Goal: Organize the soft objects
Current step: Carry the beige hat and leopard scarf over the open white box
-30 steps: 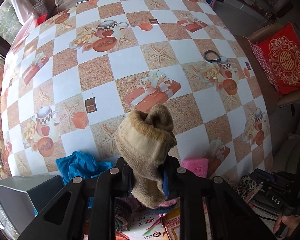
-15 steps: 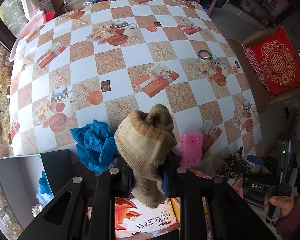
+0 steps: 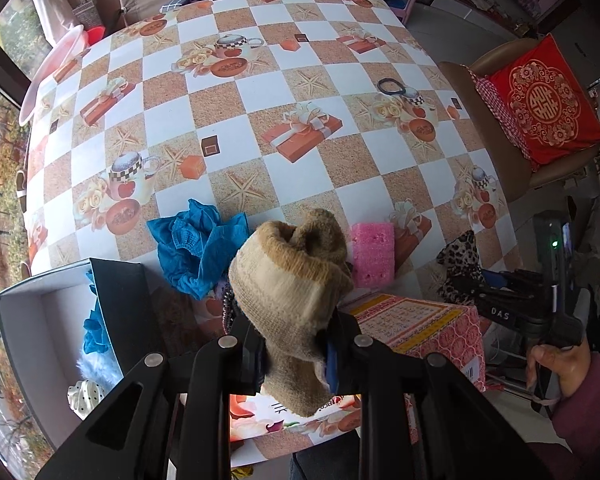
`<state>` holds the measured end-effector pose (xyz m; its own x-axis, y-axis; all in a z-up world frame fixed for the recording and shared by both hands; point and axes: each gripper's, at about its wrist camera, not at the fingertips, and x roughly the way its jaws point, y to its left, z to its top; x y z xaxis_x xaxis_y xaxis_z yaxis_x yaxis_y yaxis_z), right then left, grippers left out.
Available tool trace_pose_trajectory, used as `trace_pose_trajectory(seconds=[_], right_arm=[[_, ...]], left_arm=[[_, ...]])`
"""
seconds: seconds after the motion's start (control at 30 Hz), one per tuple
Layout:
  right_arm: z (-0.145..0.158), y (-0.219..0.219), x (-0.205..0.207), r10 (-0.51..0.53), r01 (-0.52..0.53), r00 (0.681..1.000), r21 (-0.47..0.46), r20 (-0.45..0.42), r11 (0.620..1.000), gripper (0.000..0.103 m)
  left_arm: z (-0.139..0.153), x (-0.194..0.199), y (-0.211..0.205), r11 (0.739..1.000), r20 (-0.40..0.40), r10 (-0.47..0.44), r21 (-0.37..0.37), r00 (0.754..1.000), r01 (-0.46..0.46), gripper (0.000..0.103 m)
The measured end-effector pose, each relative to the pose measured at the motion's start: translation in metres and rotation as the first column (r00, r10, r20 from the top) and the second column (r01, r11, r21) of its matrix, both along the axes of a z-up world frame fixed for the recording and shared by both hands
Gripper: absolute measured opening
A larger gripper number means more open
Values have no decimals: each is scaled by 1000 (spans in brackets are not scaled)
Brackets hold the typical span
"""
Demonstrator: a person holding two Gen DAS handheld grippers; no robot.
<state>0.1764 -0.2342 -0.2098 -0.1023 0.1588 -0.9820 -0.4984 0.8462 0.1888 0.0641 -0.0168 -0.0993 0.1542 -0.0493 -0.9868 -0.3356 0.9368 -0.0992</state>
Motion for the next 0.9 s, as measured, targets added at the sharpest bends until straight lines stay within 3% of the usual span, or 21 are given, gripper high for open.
trace_pose_trajectory(seconds=[0.2,0.4,0.7,0.9], right_arm=[[70,-17,10,-75,67,995,120,68,991,35],[131,-13,-5,-55,23,988,211,145,977,35],[178,16,-33,73,-134,976,300,206,945,35],[201,15,-63,124,-197,970,371,212,908,35]], left_arm=[[12,-15,-7,1000,32,-15,-3,999,15,24],[20,-27,-15,1000,72,-19,-20,997,20,24],[45,-40,-25,999,176,50,0,983,-51,24],[51,-56,-45,994,179,107,5,978,-110,24]])
